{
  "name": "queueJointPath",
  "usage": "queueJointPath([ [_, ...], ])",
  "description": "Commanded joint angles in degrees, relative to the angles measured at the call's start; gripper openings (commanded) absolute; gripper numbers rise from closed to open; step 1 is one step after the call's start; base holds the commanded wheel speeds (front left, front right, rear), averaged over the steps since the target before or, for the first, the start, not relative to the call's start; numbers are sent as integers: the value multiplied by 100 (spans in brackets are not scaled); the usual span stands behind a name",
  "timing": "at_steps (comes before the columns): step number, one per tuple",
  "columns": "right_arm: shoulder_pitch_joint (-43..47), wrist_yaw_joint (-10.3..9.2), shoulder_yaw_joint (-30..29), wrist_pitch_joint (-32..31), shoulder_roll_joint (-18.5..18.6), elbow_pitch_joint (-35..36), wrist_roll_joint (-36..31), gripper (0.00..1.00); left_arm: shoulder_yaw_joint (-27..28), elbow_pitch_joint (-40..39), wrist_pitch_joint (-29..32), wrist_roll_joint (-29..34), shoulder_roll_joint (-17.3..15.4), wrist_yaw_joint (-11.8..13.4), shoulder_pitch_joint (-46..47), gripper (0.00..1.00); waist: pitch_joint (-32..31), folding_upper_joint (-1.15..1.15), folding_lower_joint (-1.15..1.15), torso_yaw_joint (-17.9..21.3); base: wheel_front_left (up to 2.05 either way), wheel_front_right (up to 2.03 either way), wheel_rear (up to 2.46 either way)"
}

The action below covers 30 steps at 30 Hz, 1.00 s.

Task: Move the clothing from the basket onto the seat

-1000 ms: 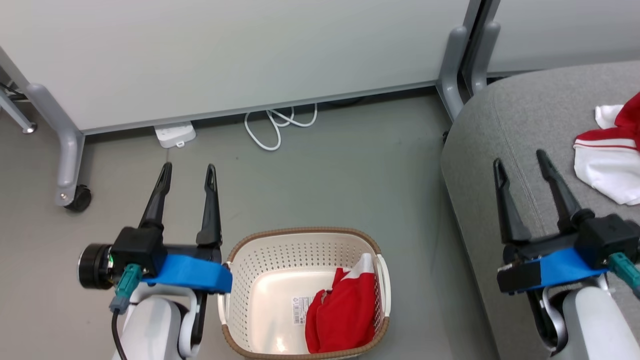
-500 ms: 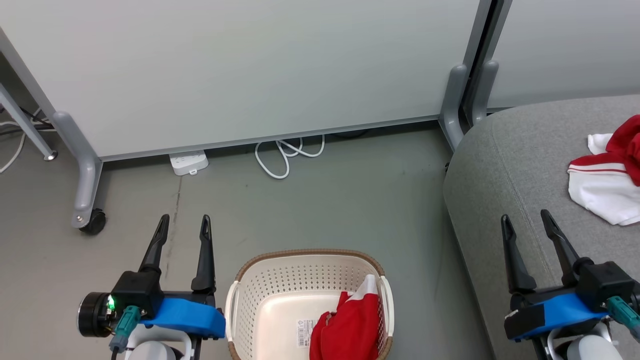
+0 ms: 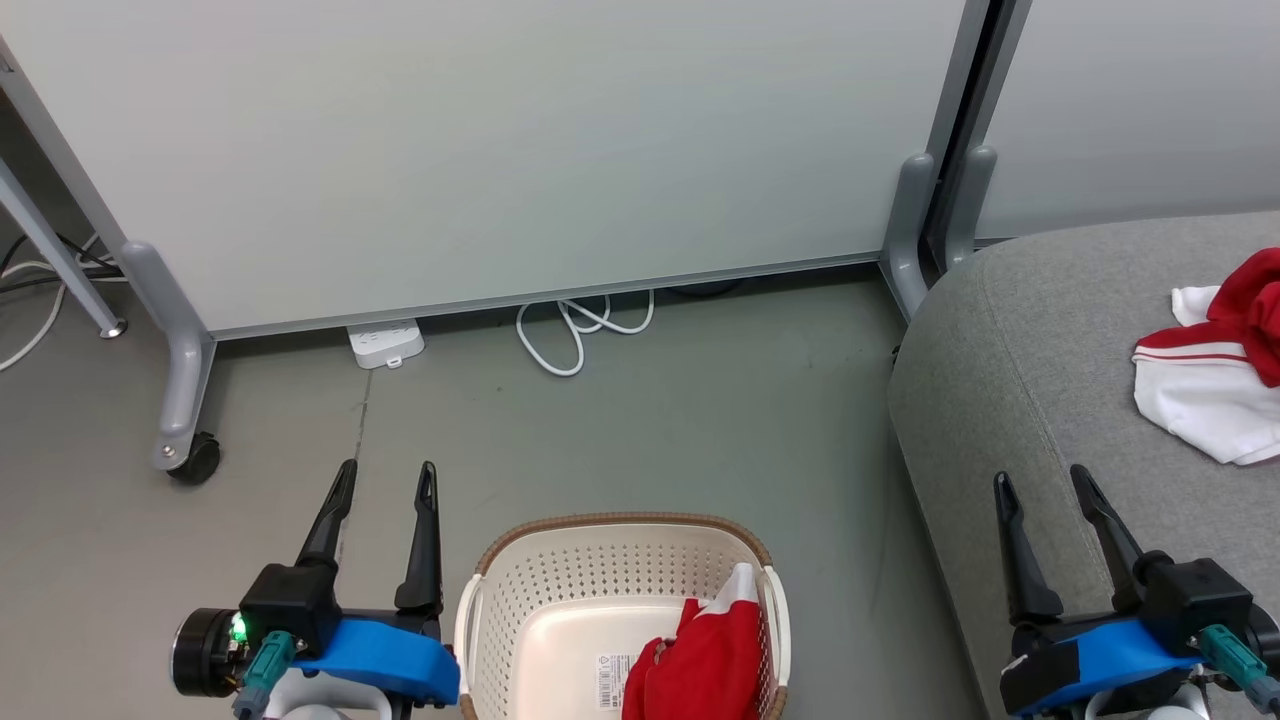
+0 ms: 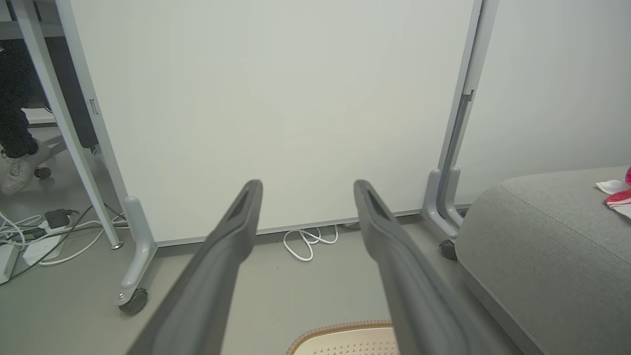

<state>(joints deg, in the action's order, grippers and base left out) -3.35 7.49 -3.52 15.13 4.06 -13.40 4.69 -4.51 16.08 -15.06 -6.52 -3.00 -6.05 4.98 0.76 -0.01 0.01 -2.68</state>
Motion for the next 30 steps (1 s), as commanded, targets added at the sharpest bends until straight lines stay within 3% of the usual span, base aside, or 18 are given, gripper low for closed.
queueJointPath([
  [1, 67, 1, -6, 3, -20, -8, 1, 100, -4, 12, -17, 4, 8, -13, -3, 100, -5, 1, -1, 2, 0, 0, 0],
  [15, 16, 1, 77, 3, -54, -21, -24, 100, -42, 87, -17, -21, 16, -51, 38, 100, 2, 1, -1, 27, 0, 0, 0],
  [30, -574, 1, 258, 3, 33, 140, 37, 100, -961, 1065, -17, 216, -80, -155, 1137, 100, 777, 1, -1, 415, 0, 0, 0],
])
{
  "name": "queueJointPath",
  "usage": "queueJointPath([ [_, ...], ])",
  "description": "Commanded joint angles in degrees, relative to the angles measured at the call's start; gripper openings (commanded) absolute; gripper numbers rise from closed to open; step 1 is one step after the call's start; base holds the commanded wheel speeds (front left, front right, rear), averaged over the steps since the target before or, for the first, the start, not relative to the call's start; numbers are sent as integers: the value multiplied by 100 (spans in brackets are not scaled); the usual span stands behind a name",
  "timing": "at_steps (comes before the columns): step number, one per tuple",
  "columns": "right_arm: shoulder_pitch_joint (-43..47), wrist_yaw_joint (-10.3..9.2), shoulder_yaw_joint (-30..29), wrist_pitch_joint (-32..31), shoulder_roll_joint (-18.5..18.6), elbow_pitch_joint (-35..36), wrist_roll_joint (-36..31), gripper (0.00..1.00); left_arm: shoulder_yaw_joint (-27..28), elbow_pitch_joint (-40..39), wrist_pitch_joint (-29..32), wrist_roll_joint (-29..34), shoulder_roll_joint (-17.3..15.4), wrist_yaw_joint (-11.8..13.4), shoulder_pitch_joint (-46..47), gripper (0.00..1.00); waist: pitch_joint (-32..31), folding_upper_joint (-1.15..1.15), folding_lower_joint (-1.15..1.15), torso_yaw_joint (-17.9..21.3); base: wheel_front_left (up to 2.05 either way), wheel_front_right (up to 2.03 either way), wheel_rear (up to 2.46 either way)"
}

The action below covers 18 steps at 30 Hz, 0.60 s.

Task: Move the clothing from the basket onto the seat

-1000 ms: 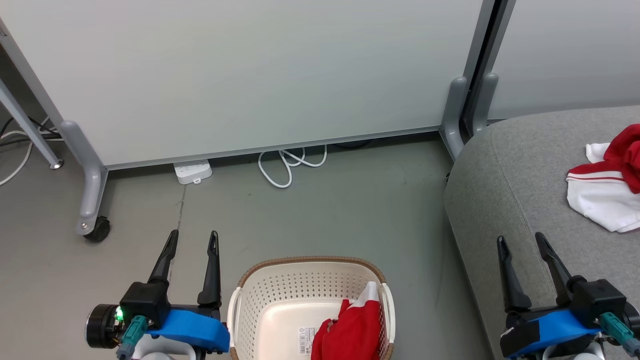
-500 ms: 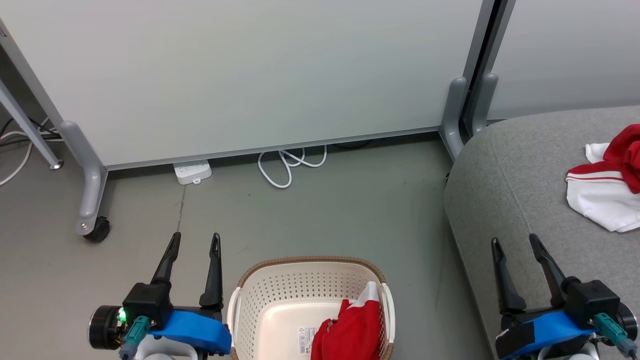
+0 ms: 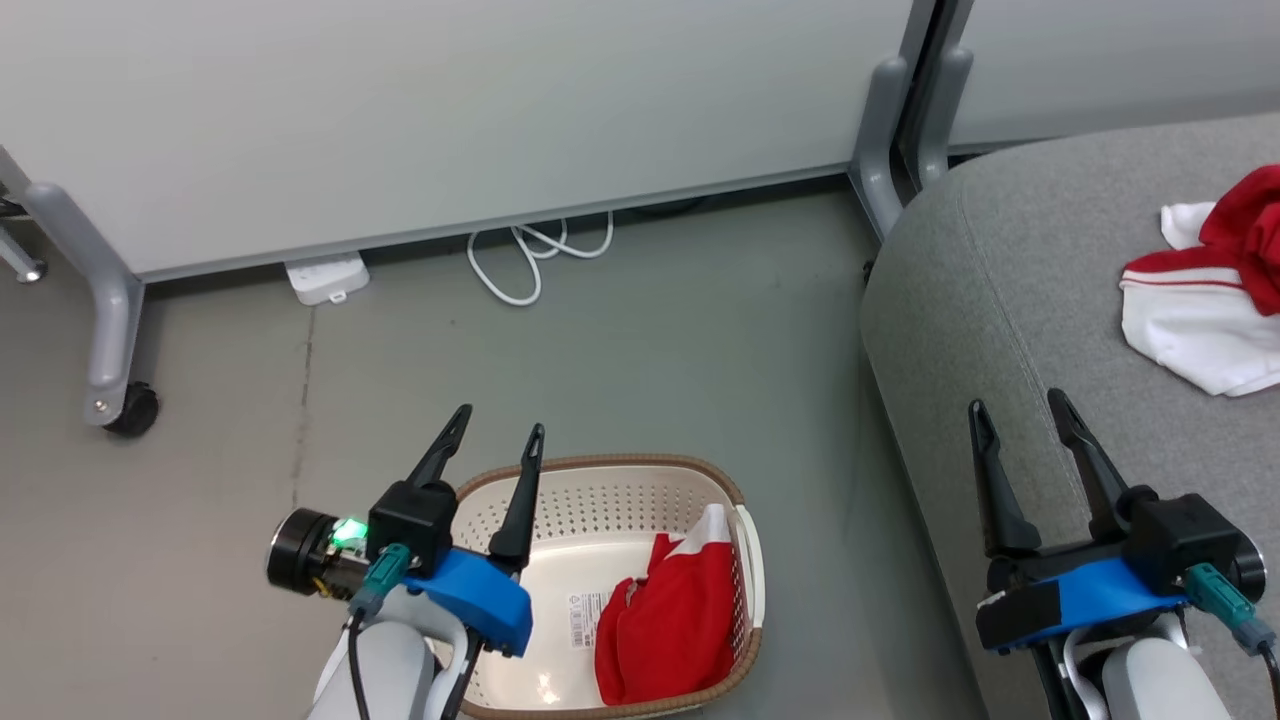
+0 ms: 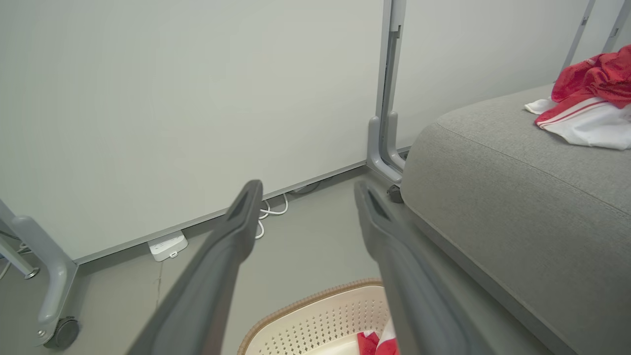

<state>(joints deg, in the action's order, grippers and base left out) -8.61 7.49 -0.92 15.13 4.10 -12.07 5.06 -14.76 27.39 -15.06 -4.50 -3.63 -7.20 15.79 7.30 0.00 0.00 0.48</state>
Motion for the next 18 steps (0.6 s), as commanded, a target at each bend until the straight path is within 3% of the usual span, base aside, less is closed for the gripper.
queueJointPath([
  [1, -97, 1, 15, 3, 28, 25, 5, 100, -56, 38, -16, 6, -42, -39, 173, 100, 217, 0, 0, 142, 0, 0, 0],
  [18, -1229, 1, 172, 2, 110, 377, 19, 100, -2301, 1962, -17, -535, -516, -27, 2123, 100, 2007, 0, 0, 825, 0, 0, 0],
])
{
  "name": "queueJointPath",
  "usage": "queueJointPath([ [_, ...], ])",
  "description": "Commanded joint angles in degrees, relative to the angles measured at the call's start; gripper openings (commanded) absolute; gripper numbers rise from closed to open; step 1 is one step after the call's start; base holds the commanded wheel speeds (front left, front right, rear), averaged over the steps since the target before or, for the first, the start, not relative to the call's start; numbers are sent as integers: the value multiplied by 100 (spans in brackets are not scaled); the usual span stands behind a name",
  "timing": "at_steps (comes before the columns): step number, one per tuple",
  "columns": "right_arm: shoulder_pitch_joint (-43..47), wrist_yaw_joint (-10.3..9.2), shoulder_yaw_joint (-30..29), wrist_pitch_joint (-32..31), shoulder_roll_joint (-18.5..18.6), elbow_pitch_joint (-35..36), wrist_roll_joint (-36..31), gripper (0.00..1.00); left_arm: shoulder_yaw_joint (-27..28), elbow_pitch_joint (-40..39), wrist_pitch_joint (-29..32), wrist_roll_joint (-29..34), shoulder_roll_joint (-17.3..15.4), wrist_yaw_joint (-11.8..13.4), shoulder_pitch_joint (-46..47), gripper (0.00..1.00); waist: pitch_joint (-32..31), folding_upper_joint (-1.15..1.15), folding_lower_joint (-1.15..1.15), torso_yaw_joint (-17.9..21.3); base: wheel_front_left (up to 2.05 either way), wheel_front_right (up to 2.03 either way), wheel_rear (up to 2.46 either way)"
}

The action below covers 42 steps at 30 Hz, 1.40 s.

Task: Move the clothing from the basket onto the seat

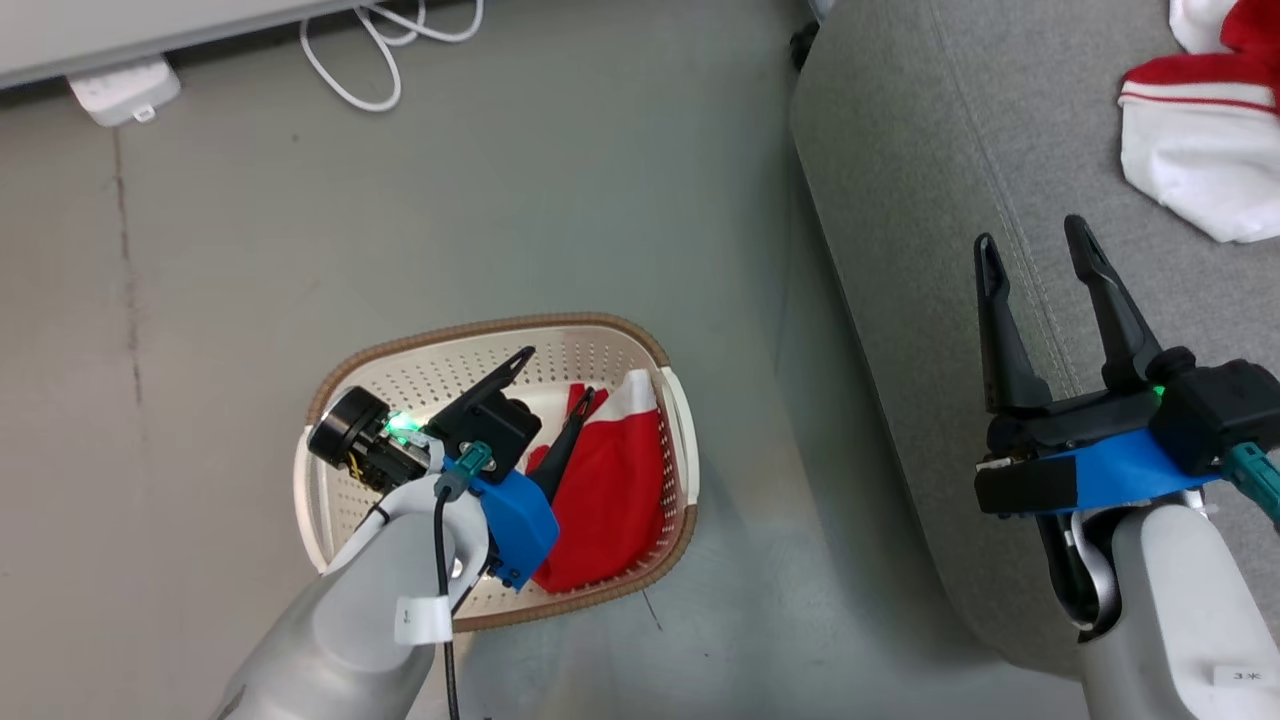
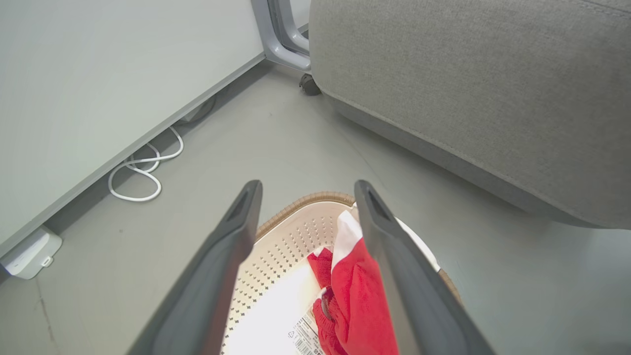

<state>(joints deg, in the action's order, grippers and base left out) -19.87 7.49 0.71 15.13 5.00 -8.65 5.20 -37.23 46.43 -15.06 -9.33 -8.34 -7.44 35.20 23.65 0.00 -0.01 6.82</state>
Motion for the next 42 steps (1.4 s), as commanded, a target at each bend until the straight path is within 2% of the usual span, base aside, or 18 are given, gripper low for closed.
queueJointPath([
  [1, -166, 1, 6, 2, 29, 56, -3, 100, -191, 160, -16, -127, -45, -3, 263, 100, 461, 0, 1, 210, 0, 0, 0],
  [11, -697, 1, 37, 2, 58, 268, -25, 100, -1566, 1384, 118, -887, -62, -3, 1042, 100, 1333, 0, 1, 374, 0, 0, 0],
  [23, -1089, 1, 98, 2, 86, 402, -66, 100, -2971, 1605, 814, -2190, -307, -3, 1603, 100, 2177, 0, 1, 375, 0, 0, 0],
  [31, -1221, 1, 130, 2, 124, 455, -70, 100, -3433, 1546, 1121, -2865, -474, -4, 1865, 100, 2539, 0, 1, 404, 0, 0, 0],
  [42, -1309, 1, 120, 2, 141, 531, -58, 100, -3602, 1507, 1273, -3205, -432, -4, 2076, 100, 2945, 0, 1, 472, 0, 0, 0],
])
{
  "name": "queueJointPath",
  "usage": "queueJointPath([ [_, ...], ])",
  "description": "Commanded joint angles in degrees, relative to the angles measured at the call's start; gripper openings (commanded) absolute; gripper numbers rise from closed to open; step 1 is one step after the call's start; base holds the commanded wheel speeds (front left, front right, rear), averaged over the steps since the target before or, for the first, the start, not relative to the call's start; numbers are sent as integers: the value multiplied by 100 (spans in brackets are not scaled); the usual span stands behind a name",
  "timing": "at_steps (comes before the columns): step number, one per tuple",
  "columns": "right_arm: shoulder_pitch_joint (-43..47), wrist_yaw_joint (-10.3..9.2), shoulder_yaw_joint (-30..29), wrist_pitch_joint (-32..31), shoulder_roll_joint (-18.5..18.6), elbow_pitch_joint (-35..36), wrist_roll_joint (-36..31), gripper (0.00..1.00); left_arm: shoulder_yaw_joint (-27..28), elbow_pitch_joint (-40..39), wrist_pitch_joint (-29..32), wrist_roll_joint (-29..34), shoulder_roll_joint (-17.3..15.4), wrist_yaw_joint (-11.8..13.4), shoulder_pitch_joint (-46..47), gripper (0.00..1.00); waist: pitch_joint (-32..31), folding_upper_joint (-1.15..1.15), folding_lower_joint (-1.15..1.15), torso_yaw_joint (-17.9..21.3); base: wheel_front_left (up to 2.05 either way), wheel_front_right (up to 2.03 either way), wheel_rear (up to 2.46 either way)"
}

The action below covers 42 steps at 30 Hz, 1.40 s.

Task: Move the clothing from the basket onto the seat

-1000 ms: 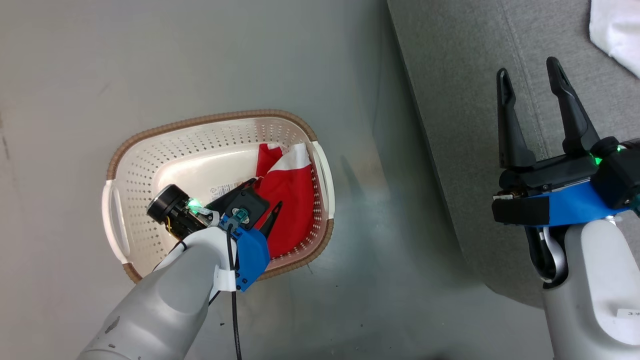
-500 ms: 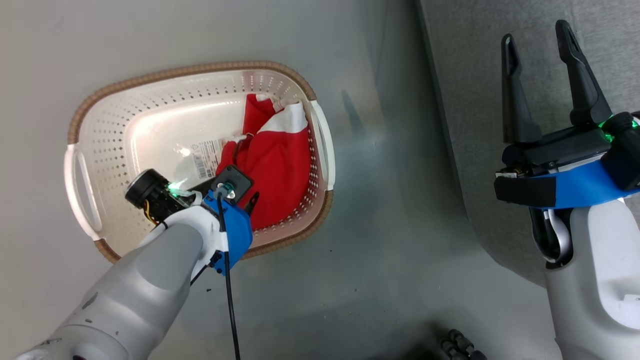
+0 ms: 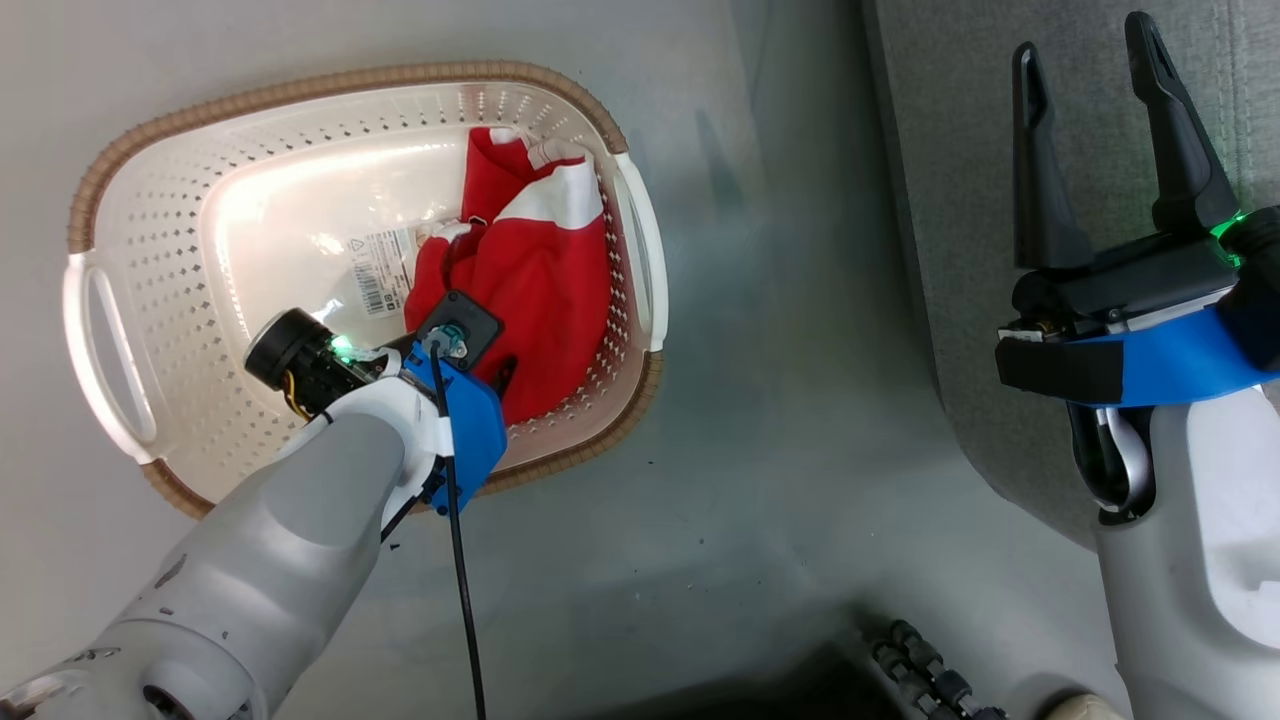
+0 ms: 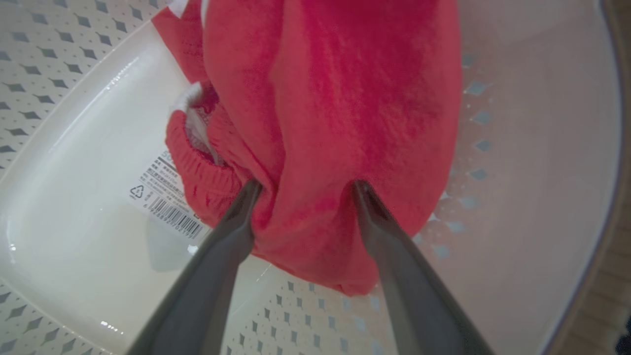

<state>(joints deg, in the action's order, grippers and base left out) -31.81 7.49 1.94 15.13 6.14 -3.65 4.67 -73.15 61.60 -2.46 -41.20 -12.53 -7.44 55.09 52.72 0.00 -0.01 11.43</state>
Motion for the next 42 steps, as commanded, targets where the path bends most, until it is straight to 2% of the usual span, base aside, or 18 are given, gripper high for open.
queueJointPath([
  [1, -121, 1, -3, 2, 25, 38, -6, 100, -16, -5, 18, -35, -2, -4, 98, 100, 65, 0, 1, 15, 0, 0, 0],
  [6, -126, 1, -2, 2, 12, 60, -8, 100, -30, -19, 38, -104, 45, -4, 162, 100, 165, 0, 1, 40, 0, 0, 0],
  [7, -122, 1, 2, 2, 9, 59, -6, 100, -31, -32, 76, -35, 30, -4, 172, 82, 176, 0, 1, 49, 0, 0, 0],
  [8, -122, 1, 2, 2, 9, 59, -6, 100, -31, -32, 76, -35, 30, -4, 172, 82, 176, 0, 1, 49, 0, 0, 0],
  [9, -121, 1, -2, 2, 5, 59, -6, 100, -31, -42, 90, 43, 15, -4, 185, 37, 186, 0, 1, 55, 0, 0, 0],
  [10, -118, 1, -11, 2, 4, 62, -7, 100, -32, -44, 85, 96, 9, -4, 191, 0, 193, 0, 1, 56, 0, 0, 0],
  [19, -136, 1, -61, 2, 12, 23, -43, 100, -34, -97, 31, 275, 89, -4, 162, 0, 143, 0, 1, -30, 0, 0, 0],
  [27, -80, 1, -95, 2, 67, -18, -59, 100, -34, -229, -316, 228, 180, -4, 111, 0, -88, 0, 1, -174, 0, 0, 0],
  [42, 263, 1, -138, 2, 151, -230, -66, 100, -34, -374, -1192, 52, 463, -4, -126, 0, -1181, 0, 1, -664, 0, 0, 0],
])
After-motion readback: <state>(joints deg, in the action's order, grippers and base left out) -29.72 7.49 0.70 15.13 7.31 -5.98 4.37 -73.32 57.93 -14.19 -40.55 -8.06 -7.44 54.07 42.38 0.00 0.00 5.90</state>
